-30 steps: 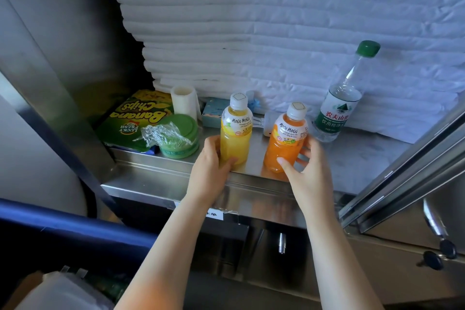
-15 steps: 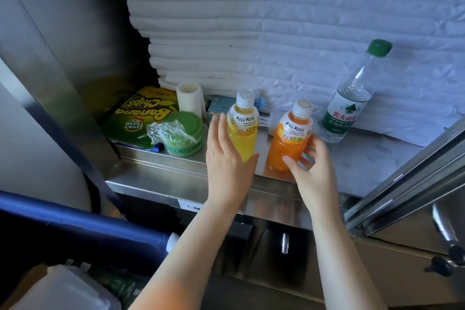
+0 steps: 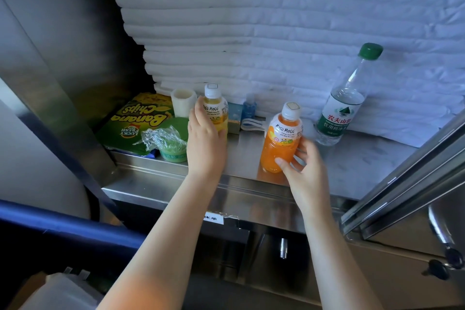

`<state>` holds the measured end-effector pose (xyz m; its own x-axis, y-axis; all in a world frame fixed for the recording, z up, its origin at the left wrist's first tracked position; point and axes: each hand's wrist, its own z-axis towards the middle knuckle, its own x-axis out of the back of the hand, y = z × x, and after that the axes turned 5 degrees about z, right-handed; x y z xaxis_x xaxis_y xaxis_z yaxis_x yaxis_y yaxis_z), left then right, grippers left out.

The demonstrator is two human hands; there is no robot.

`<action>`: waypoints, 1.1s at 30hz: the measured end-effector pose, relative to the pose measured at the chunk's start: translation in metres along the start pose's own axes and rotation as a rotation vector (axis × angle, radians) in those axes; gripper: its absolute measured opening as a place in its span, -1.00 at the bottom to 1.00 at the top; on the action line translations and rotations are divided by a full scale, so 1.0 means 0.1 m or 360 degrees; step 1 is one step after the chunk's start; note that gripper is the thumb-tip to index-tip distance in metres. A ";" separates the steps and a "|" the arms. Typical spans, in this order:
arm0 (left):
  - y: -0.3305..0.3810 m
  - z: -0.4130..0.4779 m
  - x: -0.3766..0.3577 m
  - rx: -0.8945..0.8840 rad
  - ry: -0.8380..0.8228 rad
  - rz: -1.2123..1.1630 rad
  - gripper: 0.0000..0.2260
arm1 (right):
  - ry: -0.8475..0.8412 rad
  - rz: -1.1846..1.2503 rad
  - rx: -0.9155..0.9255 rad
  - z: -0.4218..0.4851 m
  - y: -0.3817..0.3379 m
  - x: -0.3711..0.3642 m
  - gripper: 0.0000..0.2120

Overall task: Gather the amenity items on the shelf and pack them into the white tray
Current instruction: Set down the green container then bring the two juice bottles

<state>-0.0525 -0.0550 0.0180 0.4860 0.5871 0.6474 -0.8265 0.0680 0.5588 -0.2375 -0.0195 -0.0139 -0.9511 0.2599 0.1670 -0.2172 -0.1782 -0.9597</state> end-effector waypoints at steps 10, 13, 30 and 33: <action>-0.08 0.04 0.01 -0.0025 -0.0085 0.0127 -0.26 | -0.0059 0.0014 0.0053 0.02 -0.03 -0.04 -0.49; -0.03 -0.16 -0.01 -0.0318 0.0113 0.0182 -0.30 | -0.0064 0.0021 0.0052 0.02 -0.03 -0.04 -0.48; -0.51 -0.88 -0.28 -0.0738 -0.0332 0.0404 -0.59 | -0.0327 0.0056 0.0085 0.26 0.00 -0.25 -0.47; -0.50 -0.87 -0.28 -0.0739 -0.0322 0.0399 -0.57 | -0.0393 0.0000 0.0116 0.37 0.00 -0.40 -0.49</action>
<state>-0.0491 -0.0043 -0.0733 0.2657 0.4676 0.8430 -0.9397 0.3210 0.1181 -0.2078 -0.0653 -0.0125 -0.9739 0.0218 0.2257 -0.2240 -0.2486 -0.9424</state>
